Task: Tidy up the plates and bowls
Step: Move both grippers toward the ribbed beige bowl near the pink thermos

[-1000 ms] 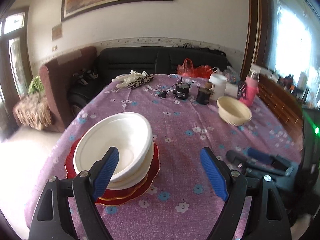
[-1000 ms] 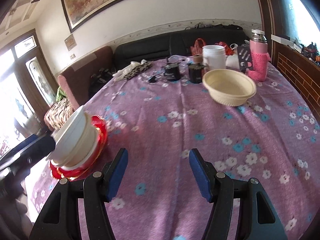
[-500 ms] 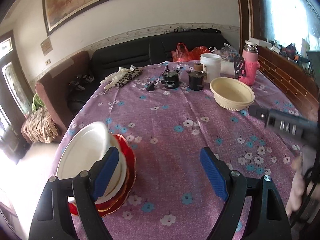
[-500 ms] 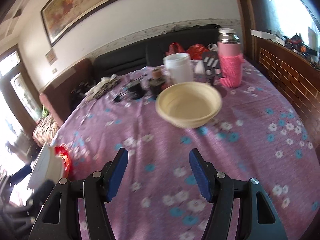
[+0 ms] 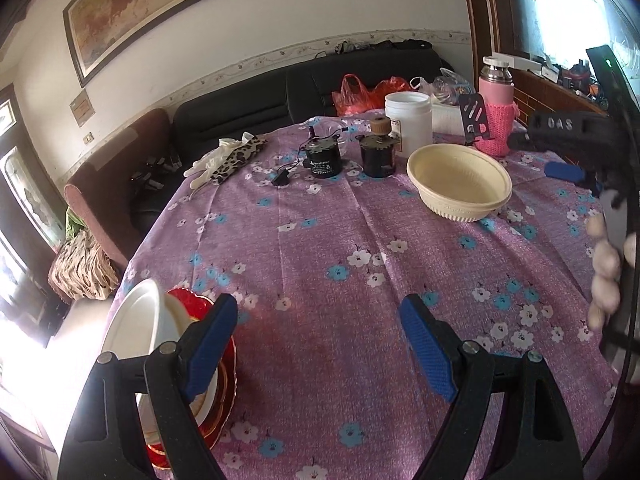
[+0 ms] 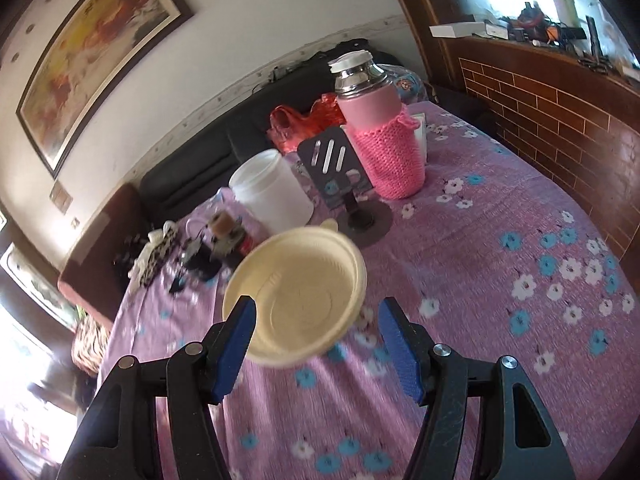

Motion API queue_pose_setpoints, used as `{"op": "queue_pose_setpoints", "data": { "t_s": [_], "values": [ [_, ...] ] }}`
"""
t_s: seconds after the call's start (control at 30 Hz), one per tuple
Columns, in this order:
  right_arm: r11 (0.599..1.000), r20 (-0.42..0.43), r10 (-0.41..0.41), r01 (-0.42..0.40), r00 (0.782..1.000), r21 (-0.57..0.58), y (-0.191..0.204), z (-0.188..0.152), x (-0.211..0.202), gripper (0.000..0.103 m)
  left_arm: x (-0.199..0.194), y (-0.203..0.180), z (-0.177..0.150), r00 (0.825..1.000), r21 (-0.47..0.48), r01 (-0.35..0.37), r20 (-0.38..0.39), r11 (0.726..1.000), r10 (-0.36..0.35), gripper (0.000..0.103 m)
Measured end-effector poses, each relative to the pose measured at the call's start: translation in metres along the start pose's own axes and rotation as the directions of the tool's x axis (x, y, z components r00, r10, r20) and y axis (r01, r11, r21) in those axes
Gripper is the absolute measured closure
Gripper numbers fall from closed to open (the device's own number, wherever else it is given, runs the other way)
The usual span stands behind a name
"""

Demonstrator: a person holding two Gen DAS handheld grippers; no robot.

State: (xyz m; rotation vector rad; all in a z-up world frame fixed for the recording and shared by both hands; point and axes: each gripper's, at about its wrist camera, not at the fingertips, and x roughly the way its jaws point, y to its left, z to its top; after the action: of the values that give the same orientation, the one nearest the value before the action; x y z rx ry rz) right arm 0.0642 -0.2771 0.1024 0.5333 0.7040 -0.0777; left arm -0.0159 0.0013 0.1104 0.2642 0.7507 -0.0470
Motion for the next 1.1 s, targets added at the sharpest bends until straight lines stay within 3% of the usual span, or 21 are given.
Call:
{"op": "queue_pose_setpoints", "data": {
  "t_s": [0.1,0.33,0.47,0.6,0.87,1.0,1.1],
  "values": [
    [1.000,0.001,0.011,-0.011,1.000,0.022,-0.002,0.005,0.011,0.035,0.009,0.001,0.006,1.000,-0.007,0.020,-0.020,1.000,-0.020,0.020],
    [0.995,0.010,0.008,-0.009,1.000,0.102,-0.031,0.016,0.032,0.035,0.044,0.025,0.043,0.978,-0.170,0.184,-0.069,0.968,-0.198,0.020],
    [0.992,-0.016,0.020,-0.017,1.000,0.127,-0.048,0.010,0.048,0.035,0.059,0.027,0.054,0.971,-0.216,0.201,-0.086,0.956,-0.223,0.020],
    [0.992,-0.056,0.033,-0.026,0.998,0.123,-0.053,0.007,0.062,0.035,0.077,0.016,0.056,0.963,-0.239,0.211,-0.114,0.948,-0.244,0.020],
    [0.992,-0.079,0.066,-0.057,0.995,0.112,-0.053,0.005,0.073,0.035,0.120,-0.016,0.092,0.913,-0.326,0.321,-0.142,0.889,-0.382,0.020],
    [0.991,-0.094,0.073,-0.062,0.993,0.118,-0.054,0.004,0.077,0.035,0.141,-0.032,0.114,0.900,-0.327,0.336,-0.164,0.883,-0.403,0.020],
    [0.990,-0.102,0.080,-0.068,0.991,0.122,-0.055,0.002,0.080,0.036,0.157,-0.045,0.124,0.900,-0.299,0.331,-0.185,0.895,-0.394,0.020]
  ]
}}
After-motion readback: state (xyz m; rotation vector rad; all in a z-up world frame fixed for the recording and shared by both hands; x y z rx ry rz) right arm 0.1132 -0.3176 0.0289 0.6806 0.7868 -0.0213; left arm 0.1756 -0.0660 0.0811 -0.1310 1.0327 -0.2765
